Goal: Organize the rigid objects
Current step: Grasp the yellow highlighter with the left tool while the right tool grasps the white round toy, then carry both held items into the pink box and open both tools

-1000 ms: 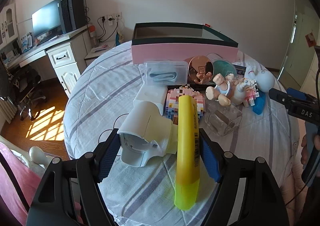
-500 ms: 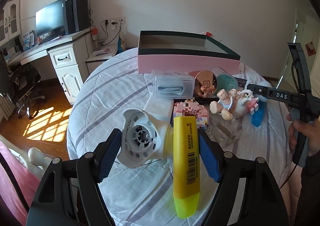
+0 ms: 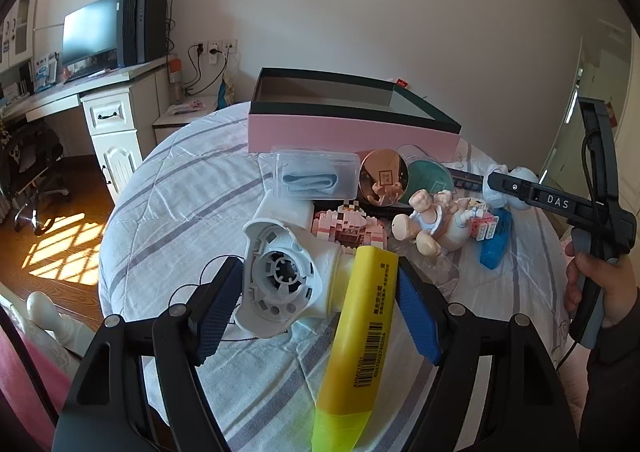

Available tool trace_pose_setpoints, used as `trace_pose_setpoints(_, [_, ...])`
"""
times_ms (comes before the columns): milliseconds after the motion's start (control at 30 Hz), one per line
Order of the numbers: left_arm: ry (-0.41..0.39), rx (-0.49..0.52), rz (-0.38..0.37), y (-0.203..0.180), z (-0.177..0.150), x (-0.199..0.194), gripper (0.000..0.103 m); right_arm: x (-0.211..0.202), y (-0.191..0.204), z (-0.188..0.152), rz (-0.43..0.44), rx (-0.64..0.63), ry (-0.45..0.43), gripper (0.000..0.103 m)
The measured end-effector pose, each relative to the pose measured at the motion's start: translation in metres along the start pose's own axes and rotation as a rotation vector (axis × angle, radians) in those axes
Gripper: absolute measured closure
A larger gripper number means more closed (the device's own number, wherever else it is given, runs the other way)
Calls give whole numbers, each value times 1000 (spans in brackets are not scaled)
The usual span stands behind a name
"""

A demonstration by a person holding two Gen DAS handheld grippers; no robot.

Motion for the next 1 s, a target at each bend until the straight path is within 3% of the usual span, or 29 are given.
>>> trace_pose_setpoints(300, [80, -13, 69, -3, -37, -8, 8, 5, -2, -3, 9, 12, 9, 49])
trace_pose_setpoints(467, [101, -18, 78, -14, -52, -18, 8, 5, -1, -5, 10, 9, 14, 49])
trace_pose_setpoints(533, [114, 11, 76, -23, -56, -18, 21, 4, 0, -5, 12, 8, 14, 49])
trace_pose_setpoints(600, [116, 65, 90, -31, -55, -18, 41, 4, 0, -5, 14, 8, 14, 49])
trace_pose_setpoints(800, [127, 84, 16, -48, -38, -5, 77, 3, -1, -5, 26, 12, 20, 49])
trace_pose_setpoints(1000, [73, 71, -8, -61, -23, -16, 77, -9, 2, -7, 44, 4, 4, 49])
Point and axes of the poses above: each gripper's, at about its wrist camera, not at the fingertips, and x roughly the way its jaws point, y to its left, z to its top, the point moved 10 cm from there along x, roughly the way its jaws point, and after that the axes turned 11 degrees about x, right-handed, at the moved point
